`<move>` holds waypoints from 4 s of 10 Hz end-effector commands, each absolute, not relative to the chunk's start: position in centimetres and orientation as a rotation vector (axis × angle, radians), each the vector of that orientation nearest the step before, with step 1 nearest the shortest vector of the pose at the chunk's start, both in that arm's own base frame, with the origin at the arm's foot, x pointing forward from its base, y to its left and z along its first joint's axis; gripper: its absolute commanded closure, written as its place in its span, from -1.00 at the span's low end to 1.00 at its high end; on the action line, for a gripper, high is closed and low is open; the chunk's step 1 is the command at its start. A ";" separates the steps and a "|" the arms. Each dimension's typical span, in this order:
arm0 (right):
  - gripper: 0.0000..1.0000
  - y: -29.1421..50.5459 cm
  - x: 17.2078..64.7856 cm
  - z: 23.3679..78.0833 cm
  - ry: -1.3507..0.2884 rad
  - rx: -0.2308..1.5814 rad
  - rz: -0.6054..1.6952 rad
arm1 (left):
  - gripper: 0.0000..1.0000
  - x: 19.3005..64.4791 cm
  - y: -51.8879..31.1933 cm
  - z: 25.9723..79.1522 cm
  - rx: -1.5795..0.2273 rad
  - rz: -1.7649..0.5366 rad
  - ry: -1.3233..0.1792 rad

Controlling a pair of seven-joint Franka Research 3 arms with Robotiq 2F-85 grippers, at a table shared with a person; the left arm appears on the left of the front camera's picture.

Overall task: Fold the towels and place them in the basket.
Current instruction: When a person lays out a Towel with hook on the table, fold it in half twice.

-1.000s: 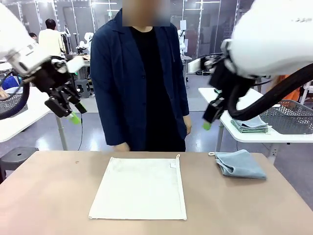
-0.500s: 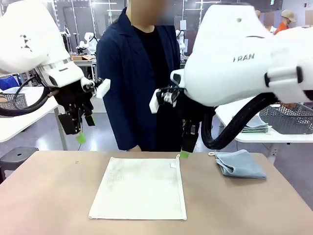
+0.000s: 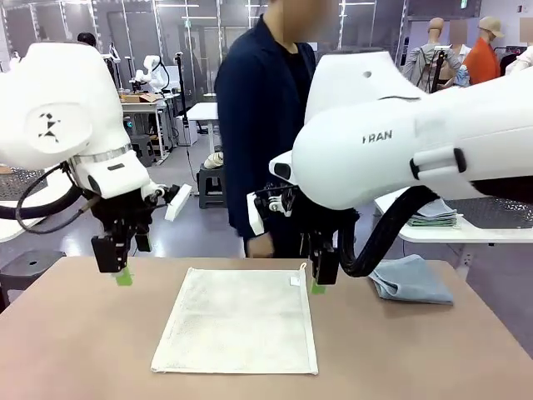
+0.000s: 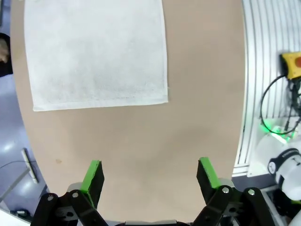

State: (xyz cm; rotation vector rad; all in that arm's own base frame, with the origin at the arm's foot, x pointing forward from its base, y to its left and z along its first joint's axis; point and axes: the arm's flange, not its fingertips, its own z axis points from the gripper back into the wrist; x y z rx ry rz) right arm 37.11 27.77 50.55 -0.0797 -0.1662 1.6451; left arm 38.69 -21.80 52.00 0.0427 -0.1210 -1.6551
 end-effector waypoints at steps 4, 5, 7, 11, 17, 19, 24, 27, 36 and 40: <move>-1.00 27.9 37.4 50.0 -0.153 -0.082 1.645 | -1.00 38.1 -22.0 51.7 0.064 -1.648 -0.136; -1.00 27.9 37.4 50.0 -0.153 -0.082 1.645 | -1.00 38.1 -22.0 51.7 0.064 -1.648 -0.136; -1.00 27.9 37.6 49.8 -0.148 -0.081 1.643 | -1.00 38.1 -22.0 51.7 0.064 -1.648 -0.136; -1.00 28.4 36.9 45.8 -0.165 -0.132 1.632 | -1.00 36.5 -20.9 48.0 0.050 -1.589 -0.187; -1.00 28.1 38.2 38.1 -0.130 -0.087 1.539 | -1.00 36.7 -21.1 39.1 -0.007 -1.570 -0.171; -1.00 28.4 38.4 36.0 -0.129 -0.077 1.517 | -1.00 37.3 -21.4 36.6 -0.011 -1.576 -0.168; -1.00 27.9 37.2 32.9 -0.069 -0.062 1.472 | -1.00 38.5 -22.5 33.0 0.001 -1.611 -0.136; -1.00 27.2 36.5 31.6 -0.081 -0.059 1.485 | -1.00 38.3 -22.7 31.6 0.016 -1.623 -0.157; -1.00 27.2 36.9 28.9 -0.084 -0.041 1.484 | -1.00 38.6 -22.7 29.9 0.024 -1.632 -0.135; -1.00 27.2 37.0 28.5 -0.081 -0.045 1.482 | -1.00 38.7 -22.7 29.7 0.018 -1.629 -0.125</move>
